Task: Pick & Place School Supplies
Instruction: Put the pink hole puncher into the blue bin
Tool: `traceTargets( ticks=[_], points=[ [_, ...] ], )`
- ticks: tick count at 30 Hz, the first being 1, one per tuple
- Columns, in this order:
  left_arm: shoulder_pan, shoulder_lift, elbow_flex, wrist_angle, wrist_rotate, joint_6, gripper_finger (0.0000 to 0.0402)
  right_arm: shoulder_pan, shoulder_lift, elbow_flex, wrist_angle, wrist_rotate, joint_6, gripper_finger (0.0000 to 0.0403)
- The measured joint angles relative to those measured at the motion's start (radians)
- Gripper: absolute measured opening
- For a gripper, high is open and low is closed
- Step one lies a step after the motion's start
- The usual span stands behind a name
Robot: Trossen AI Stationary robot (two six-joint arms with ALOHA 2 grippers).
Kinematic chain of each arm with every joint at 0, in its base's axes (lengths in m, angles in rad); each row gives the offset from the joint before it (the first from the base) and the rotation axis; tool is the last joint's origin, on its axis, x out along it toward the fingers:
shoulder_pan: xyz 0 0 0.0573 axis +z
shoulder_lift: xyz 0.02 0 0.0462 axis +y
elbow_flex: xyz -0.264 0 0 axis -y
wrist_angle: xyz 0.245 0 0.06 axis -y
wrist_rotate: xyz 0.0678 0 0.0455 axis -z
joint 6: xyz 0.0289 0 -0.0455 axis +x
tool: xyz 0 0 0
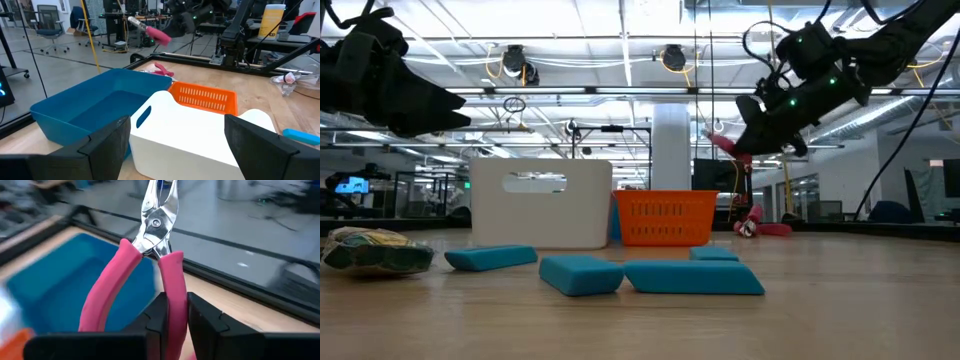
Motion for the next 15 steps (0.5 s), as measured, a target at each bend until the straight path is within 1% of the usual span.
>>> traceTargets(
  ticks=[4, 8, 15],
  points=[
    [0.0, 0.0, 0.0, 0.0, 0.0, 0.0, 0.0324, 0.052, 0.0, 0.0, 0.128, -0.088, -0.049, 0.0049],
    [0.0, 0.0, 0.0, 0.0, 0.0, 0.0, 0.0324, 0.104, 0.0, 0.0, 0.236, -0.138, -0.114, 0.0049],
    [0.0, 0.0, 0.0, 0.002, 0.0, 0.0, 0.0324, 0.153, 0.0, 0.0, 0.276, -0.145, -0.205, 0.0049]
  ],
)
